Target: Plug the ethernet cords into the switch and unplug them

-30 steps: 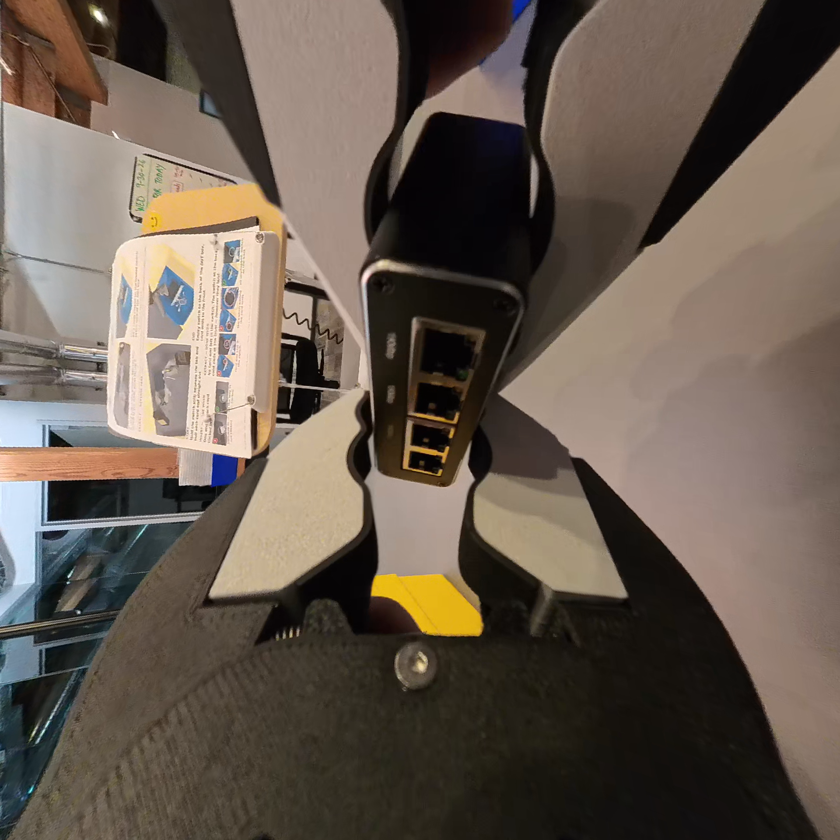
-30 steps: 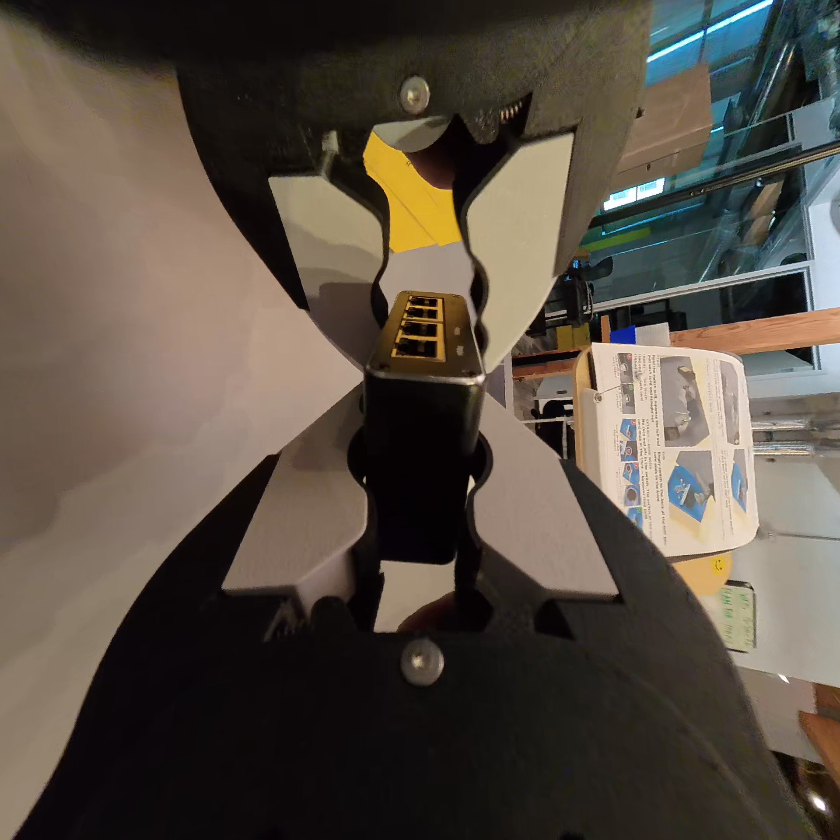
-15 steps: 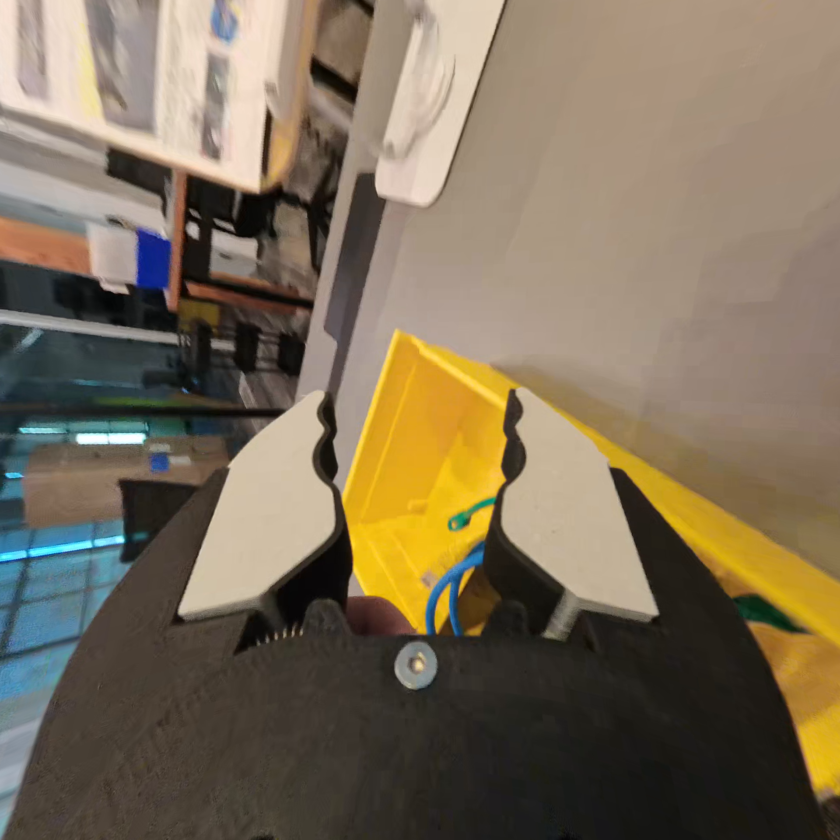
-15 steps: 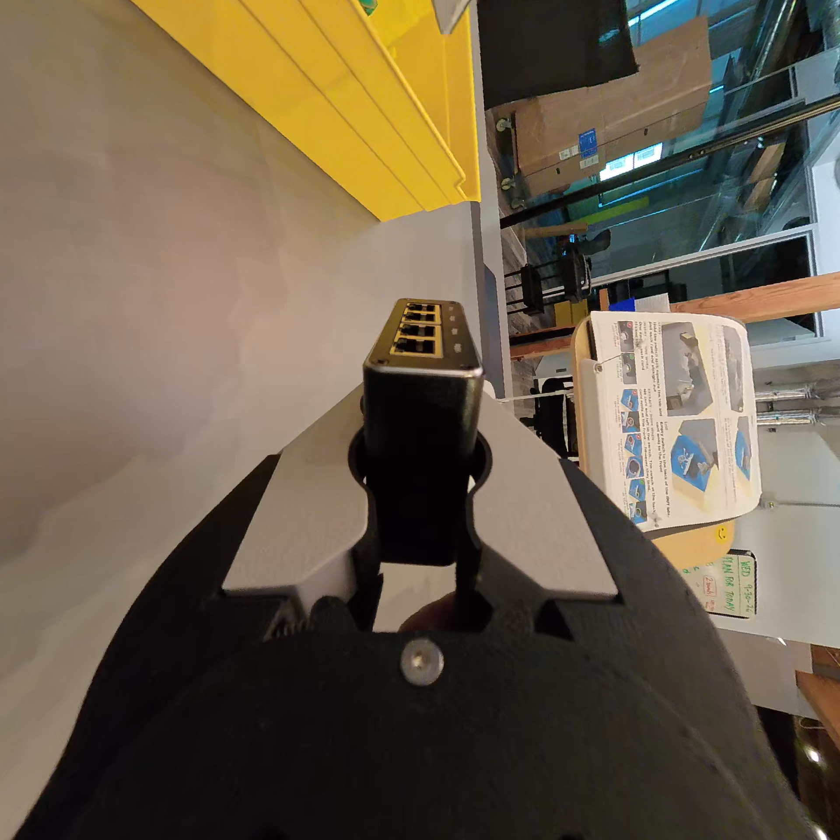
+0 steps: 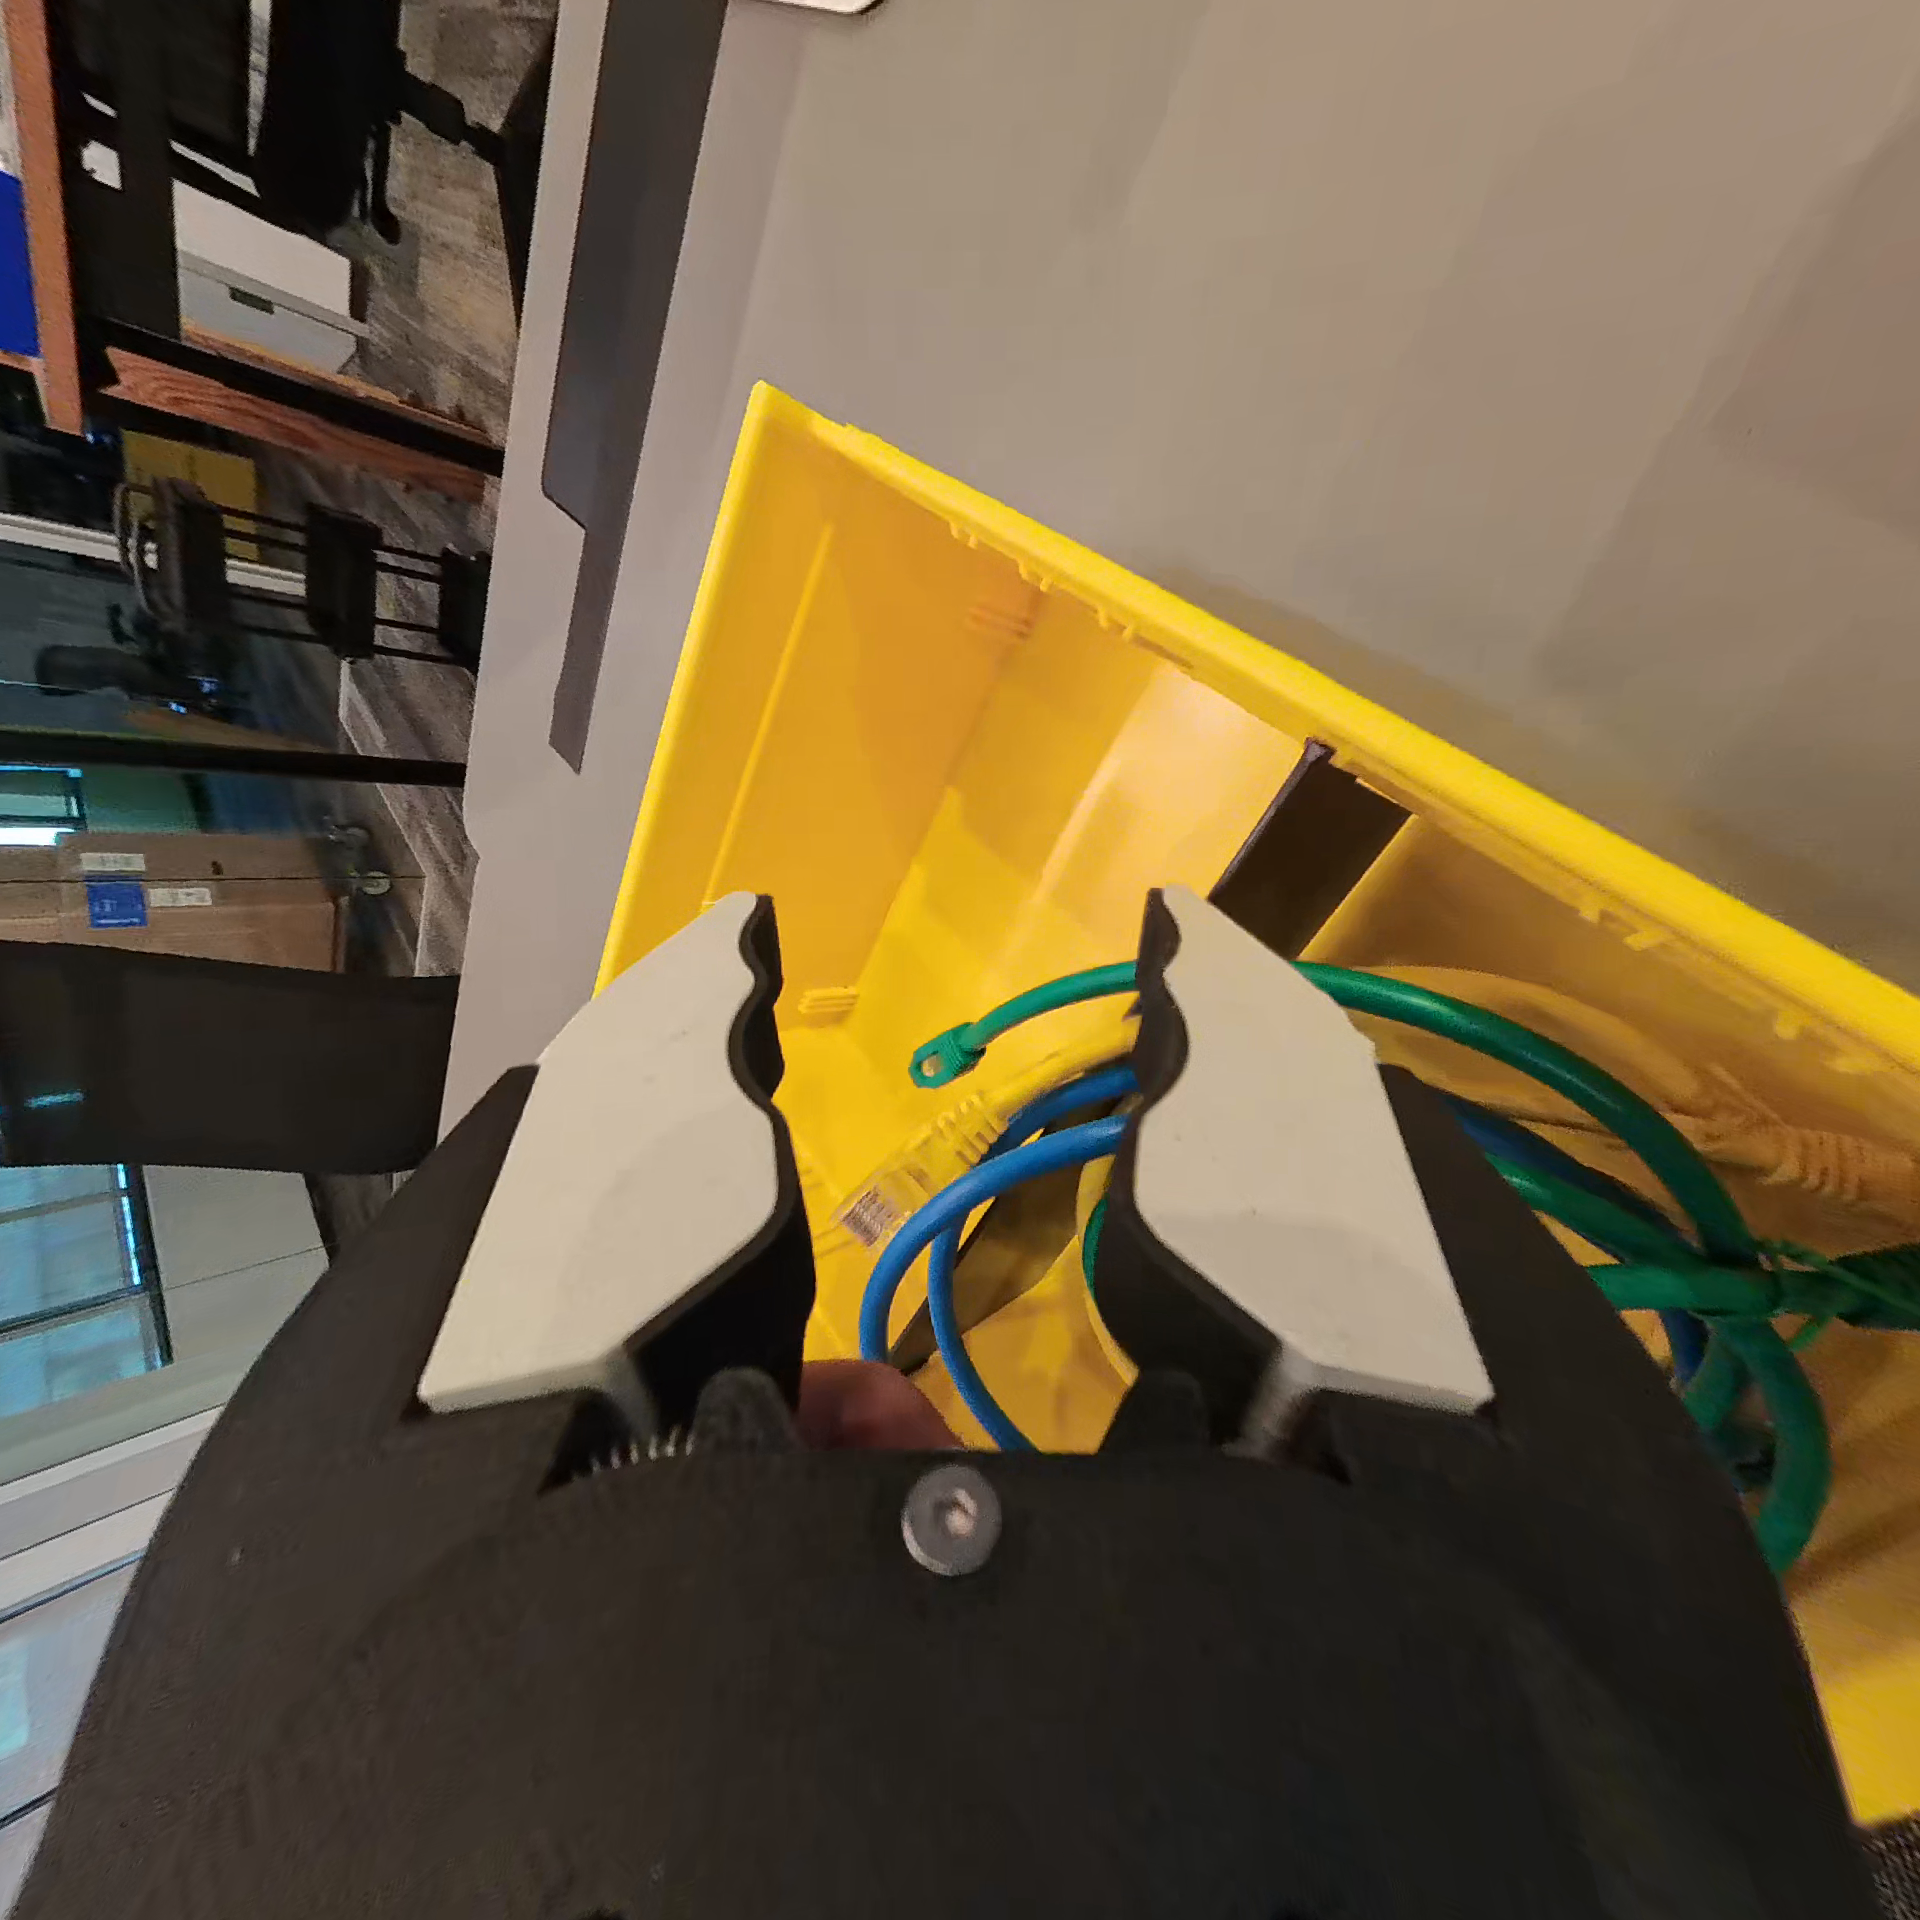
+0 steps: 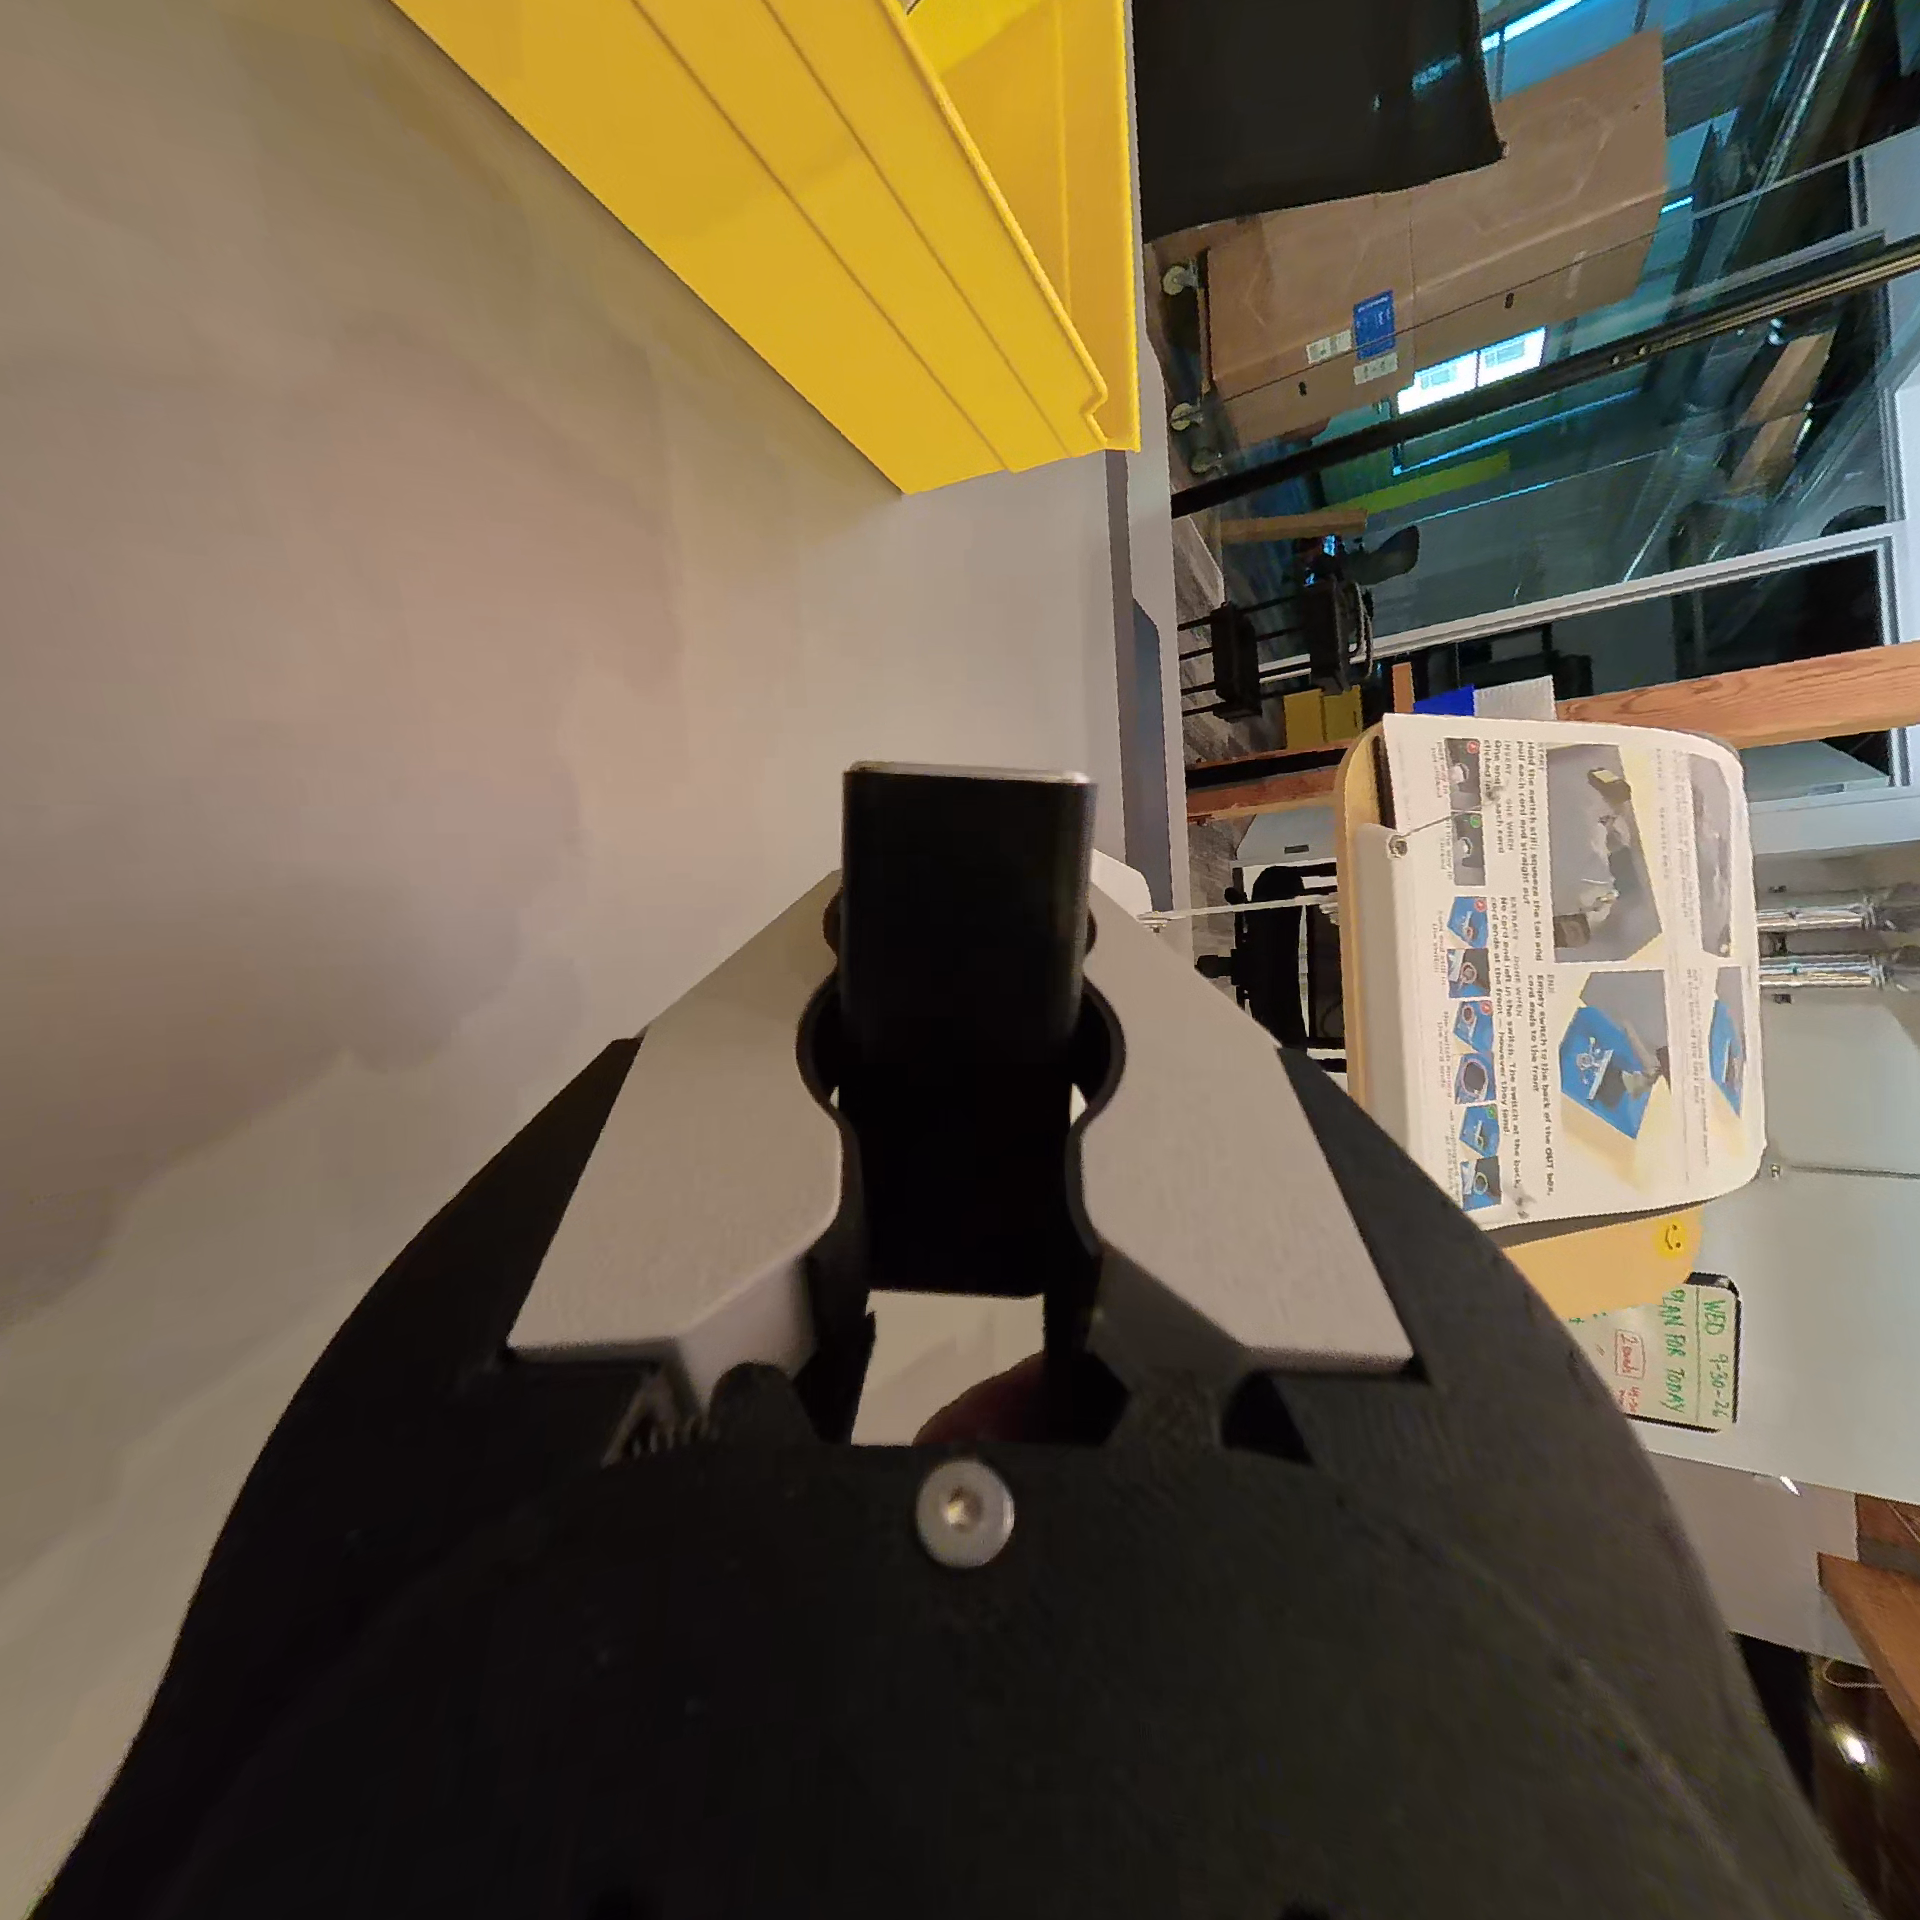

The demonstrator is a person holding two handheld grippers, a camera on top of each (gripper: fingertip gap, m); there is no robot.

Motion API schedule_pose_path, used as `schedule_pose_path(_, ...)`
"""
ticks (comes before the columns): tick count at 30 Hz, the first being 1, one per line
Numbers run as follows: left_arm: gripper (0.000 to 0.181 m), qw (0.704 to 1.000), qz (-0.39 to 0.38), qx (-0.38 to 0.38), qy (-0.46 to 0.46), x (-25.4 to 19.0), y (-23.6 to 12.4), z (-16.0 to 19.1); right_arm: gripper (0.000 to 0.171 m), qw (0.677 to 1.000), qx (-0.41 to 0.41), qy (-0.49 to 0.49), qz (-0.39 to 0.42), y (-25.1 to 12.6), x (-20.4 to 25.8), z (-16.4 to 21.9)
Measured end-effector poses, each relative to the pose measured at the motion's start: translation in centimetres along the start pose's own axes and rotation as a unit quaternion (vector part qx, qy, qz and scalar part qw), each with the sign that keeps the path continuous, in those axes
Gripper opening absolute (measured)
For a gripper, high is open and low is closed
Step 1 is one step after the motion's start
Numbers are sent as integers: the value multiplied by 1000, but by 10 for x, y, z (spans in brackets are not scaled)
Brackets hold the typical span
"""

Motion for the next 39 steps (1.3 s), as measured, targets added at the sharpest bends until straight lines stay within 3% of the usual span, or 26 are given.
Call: schedule_pose_path(39,74,999,-3,1,-42,17,-6,12,33,1000,6,3,-25,9,6,2)
Point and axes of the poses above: each gripper's, where its closed fingertips meet, y out along the fingers, z out of its underside, x = y × z across the jaws, the point moved 10 cm from there along -y, back along the fingers, and after that the axes turned 15 degrees about -z, right-handed, at the moved point
